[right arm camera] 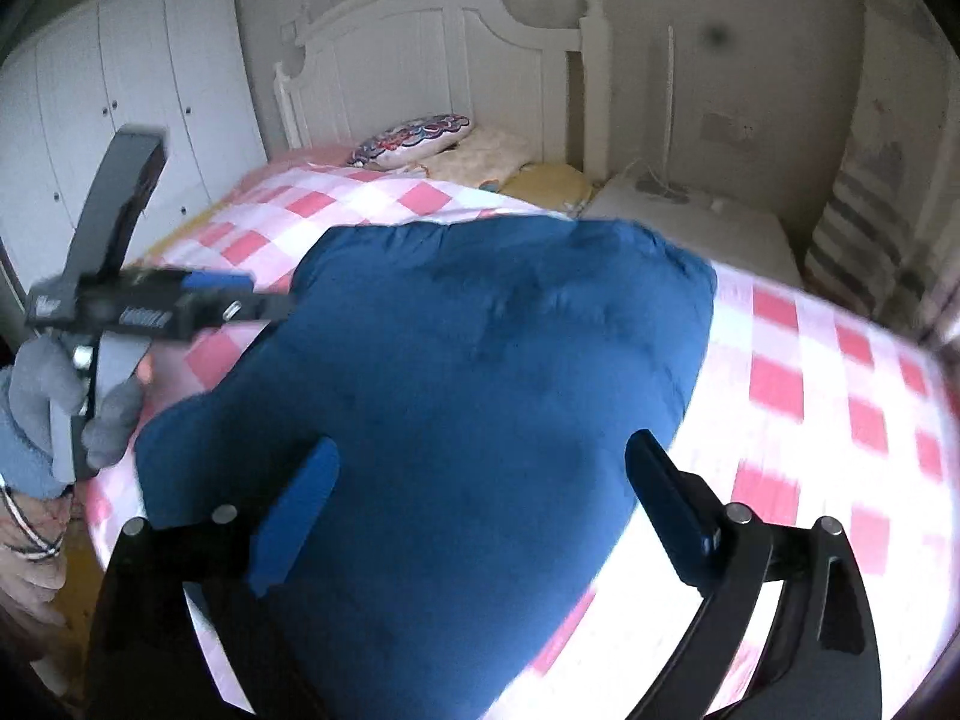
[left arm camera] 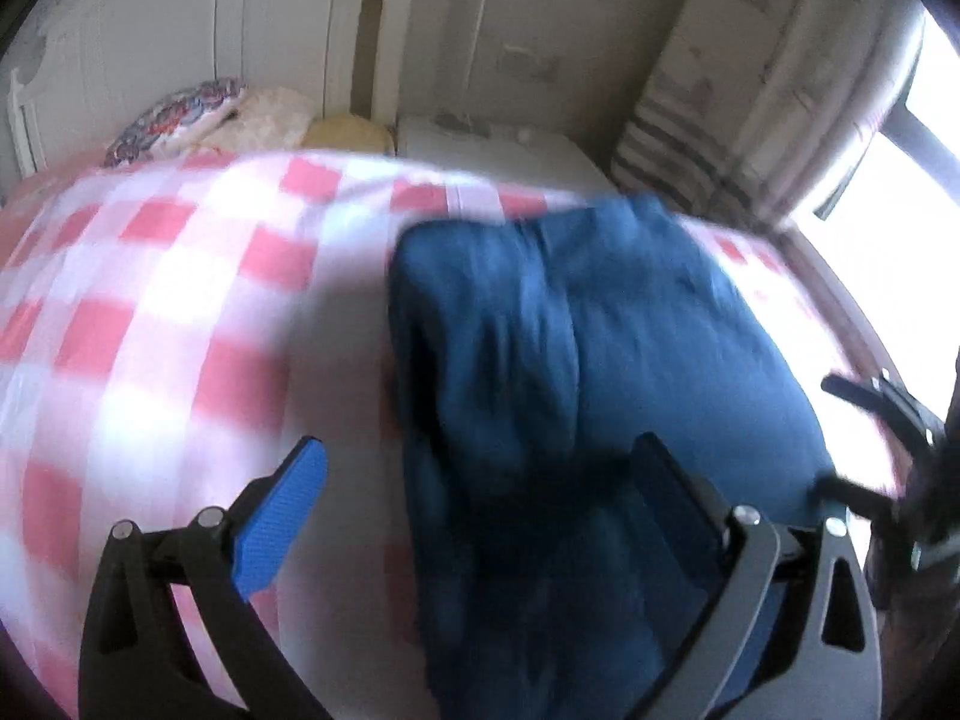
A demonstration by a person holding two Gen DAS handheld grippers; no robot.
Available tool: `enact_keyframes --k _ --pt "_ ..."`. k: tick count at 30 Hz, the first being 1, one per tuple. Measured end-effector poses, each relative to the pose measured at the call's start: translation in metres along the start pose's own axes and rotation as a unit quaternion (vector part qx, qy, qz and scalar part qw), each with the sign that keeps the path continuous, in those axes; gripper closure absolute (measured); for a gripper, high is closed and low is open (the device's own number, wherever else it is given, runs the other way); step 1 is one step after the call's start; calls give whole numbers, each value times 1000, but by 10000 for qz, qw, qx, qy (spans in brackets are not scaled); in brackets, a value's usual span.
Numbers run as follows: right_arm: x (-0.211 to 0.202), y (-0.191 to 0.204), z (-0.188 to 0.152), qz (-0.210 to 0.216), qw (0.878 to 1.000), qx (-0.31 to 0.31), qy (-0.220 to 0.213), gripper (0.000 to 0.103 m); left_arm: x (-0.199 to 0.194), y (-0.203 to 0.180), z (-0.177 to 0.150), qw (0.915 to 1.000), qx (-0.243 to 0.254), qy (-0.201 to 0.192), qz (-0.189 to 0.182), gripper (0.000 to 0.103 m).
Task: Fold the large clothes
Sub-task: 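Lift the jacket edge with the right tool while the left tool holds the jacket side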
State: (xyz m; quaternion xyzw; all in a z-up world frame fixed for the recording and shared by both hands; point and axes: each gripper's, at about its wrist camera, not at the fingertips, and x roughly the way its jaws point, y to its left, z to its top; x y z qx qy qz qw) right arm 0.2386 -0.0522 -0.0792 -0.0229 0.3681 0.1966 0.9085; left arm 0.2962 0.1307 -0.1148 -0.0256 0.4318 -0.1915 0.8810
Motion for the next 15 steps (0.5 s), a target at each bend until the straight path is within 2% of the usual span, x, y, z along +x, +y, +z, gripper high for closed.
enact_keyframes --k 4,10,12,15 --pt "-8 -5 -25 273 9984 485 29 10 2 12 -32 9976 -469 256 -437 2" --pt "-6 -20 -52 823 9859 1430 265 8 13 28 -49 9917 -835 359 -909 2" --pt "-5 -24 -56 945 9822 1595 312 8 17 32 -52 9885 -967 401 -1093 2" --pt "-1 -23 -58 1060 9790 1705 359 7 18 34 -56 9881 -959 361 -1148 2"
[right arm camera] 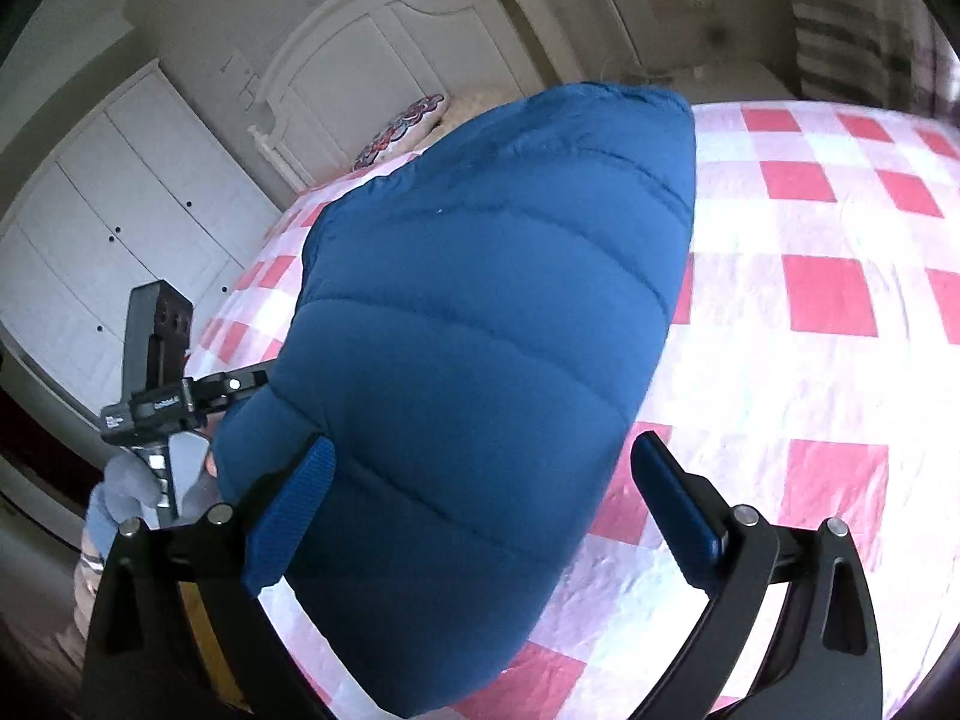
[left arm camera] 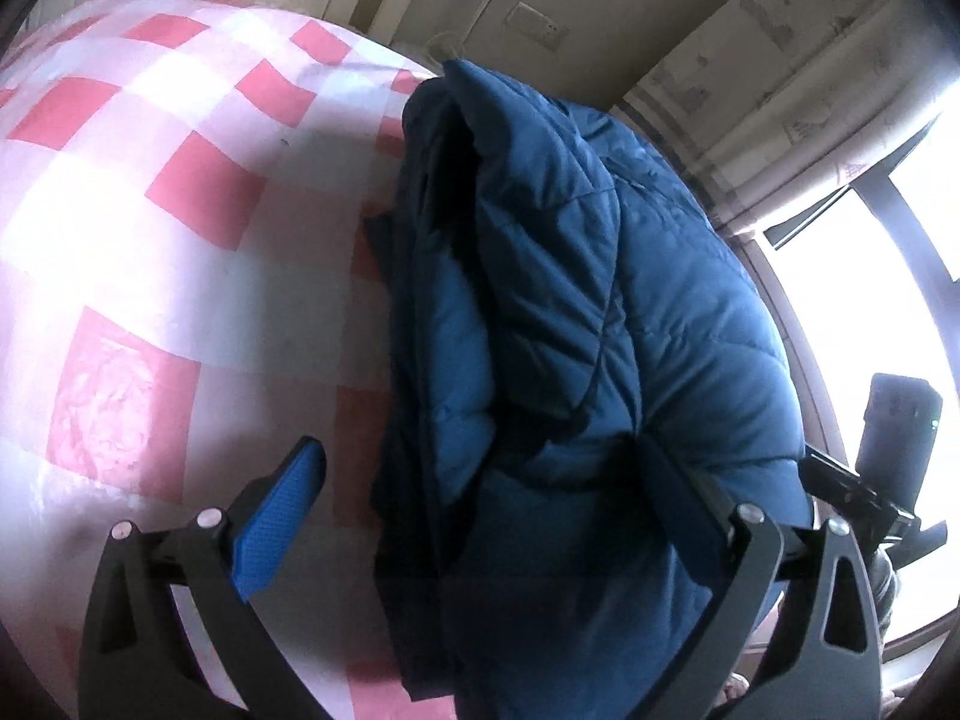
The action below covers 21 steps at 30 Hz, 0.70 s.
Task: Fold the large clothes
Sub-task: 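Lift the jacket edge with the right tool while the left tool holds the jacket side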
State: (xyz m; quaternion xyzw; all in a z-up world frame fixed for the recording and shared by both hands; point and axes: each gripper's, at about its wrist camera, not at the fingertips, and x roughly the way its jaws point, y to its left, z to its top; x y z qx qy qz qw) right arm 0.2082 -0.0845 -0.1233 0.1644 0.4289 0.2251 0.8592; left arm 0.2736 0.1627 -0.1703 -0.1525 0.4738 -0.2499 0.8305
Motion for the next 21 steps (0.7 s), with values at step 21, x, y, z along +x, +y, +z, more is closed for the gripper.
enact_keyframes --k 21 --pt "20 -5 14 150 9994 159 260 4 5 19 -18 9976 -105 -417 -542 2"
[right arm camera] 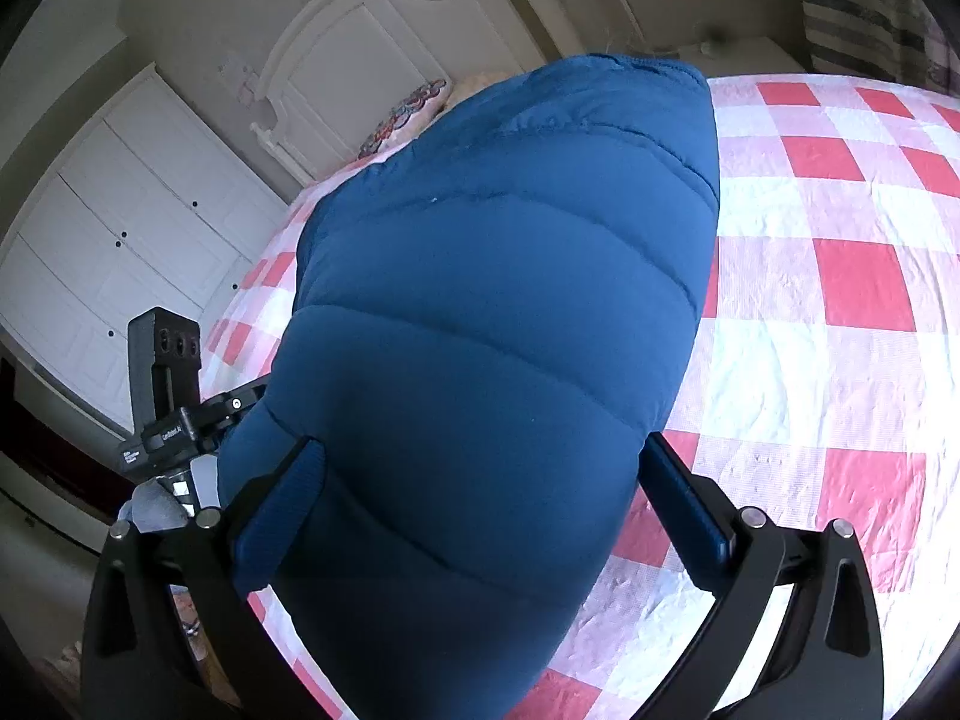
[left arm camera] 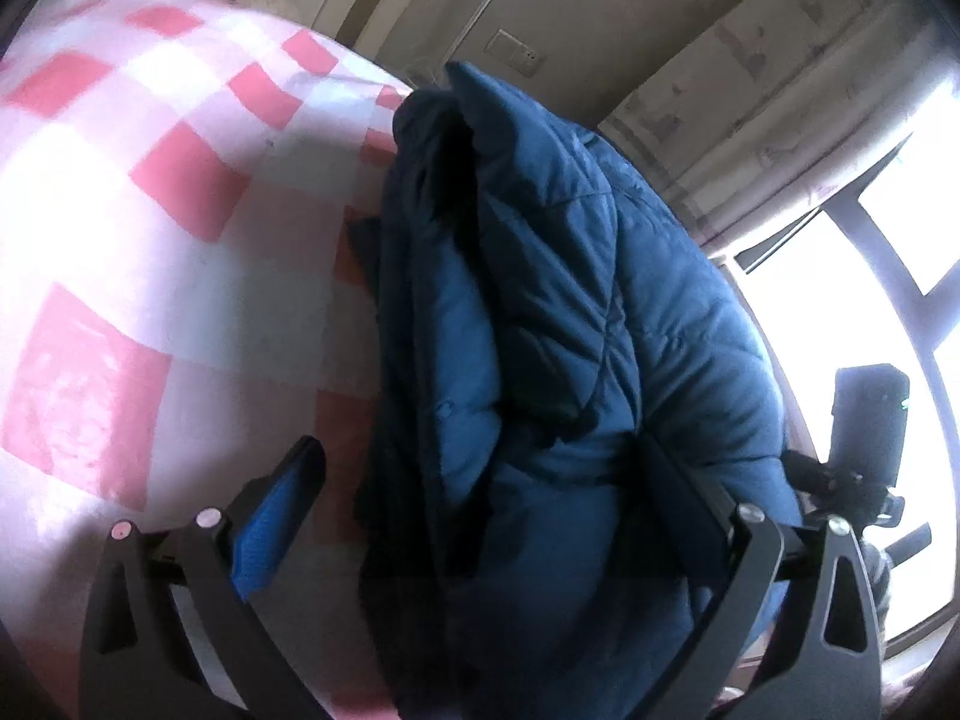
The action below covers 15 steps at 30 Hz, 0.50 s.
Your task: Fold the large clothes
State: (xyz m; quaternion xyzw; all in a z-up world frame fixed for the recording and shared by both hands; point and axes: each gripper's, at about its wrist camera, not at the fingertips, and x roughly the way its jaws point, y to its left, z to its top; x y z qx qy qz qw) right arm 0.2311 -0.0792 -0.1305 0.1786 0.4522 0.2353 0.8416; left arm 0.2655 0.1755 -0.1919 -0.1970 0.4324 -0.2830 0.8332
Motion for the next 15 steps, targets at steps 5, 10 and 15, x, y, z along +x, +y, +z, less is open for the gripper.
enact_keyframes --k 5,10,15 --pt "5 -5 2 65 9995 264 144 4 0 -3 -3 10000 -10 -46 24 2" --pt "10 -11 -3 316 9989 329 -88 4 3 -1 3 9972 -185 315 -654 28" --pt "-9 21 -16 -306 9920 -792 -932 24 -12 -38 2 9988 427 -213 -98 55"
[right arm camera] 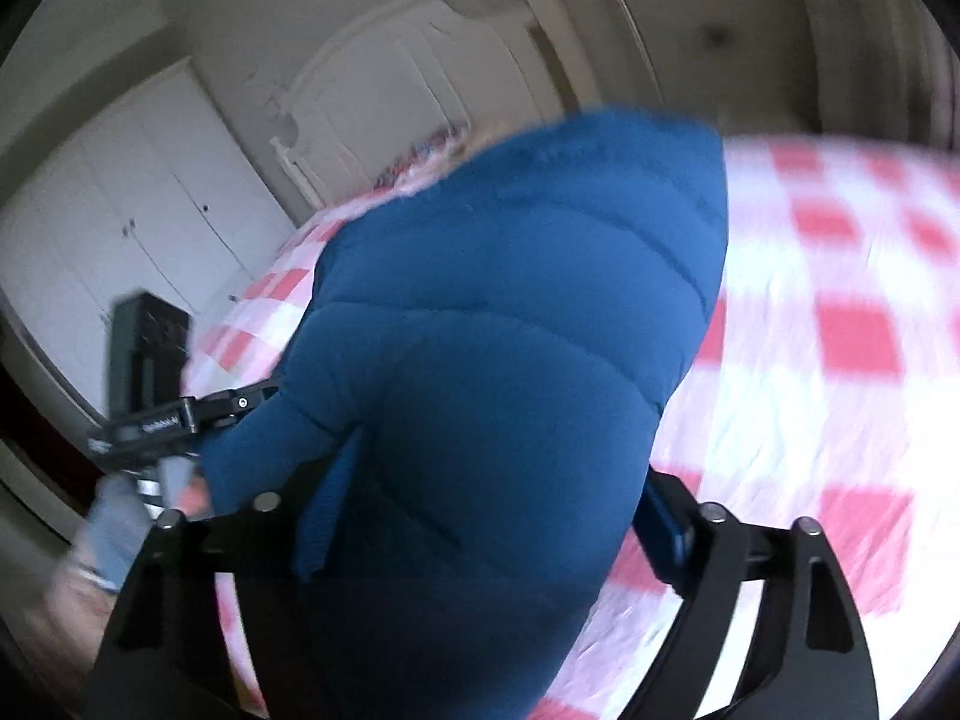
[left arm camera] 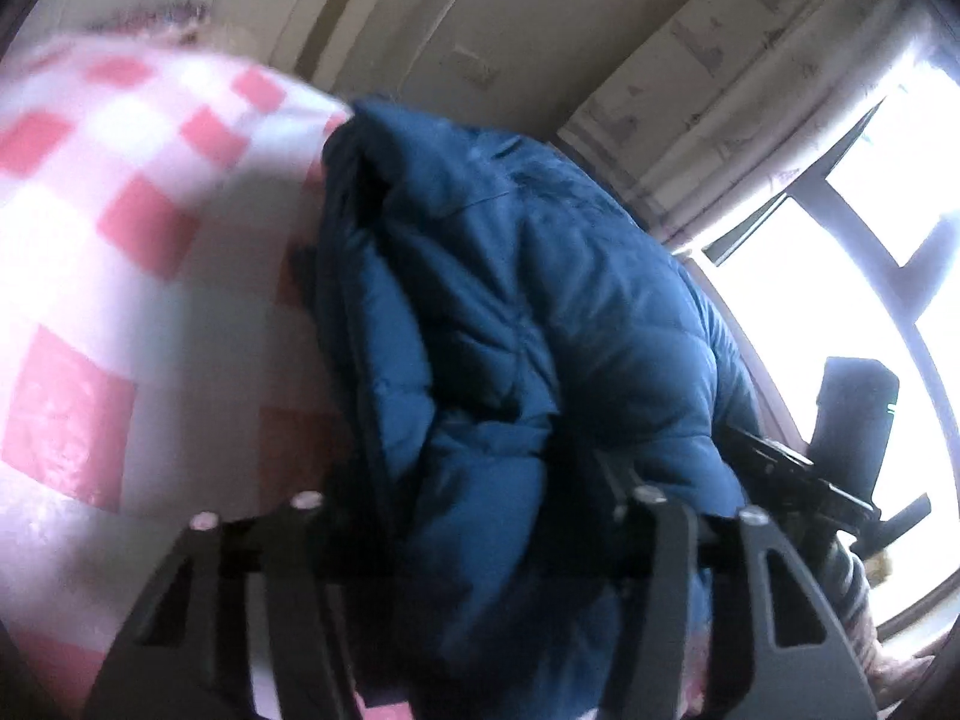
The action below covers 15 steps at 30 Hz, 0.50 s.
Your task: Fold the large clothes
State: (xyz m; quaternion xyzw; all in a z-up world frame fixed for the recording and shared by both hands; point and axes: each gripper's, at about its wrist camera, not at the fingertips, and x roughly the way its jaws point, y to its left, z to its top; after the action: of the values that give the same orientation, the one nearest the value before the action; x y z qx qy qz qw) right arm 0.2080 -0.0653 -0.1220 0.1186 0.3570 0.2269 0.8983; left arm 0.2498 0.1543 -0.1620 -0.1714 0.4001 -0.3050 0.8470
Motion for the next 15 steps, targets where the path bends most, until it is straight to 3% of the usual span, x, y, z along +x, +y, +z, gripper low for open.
enact_keyframes --k 3,8,12,15 --pt "-21 6 16 -251 9972 -465 -524 29 -3 -22 15 9994 79 -310 -123 57" --pt "-57 -23 59 -366 9928 -554 -996 30 18 -78 66 9962 333 -769 -256 57" --pt "-78 -74 89 -624 9897 -495 -1187 30 74 -116 104 9960 391 -710 -369 57" --pt "-78 -121 93 -848 9911 -210 -1006 30 135 -125 111 9989 255 -288 -277 57"
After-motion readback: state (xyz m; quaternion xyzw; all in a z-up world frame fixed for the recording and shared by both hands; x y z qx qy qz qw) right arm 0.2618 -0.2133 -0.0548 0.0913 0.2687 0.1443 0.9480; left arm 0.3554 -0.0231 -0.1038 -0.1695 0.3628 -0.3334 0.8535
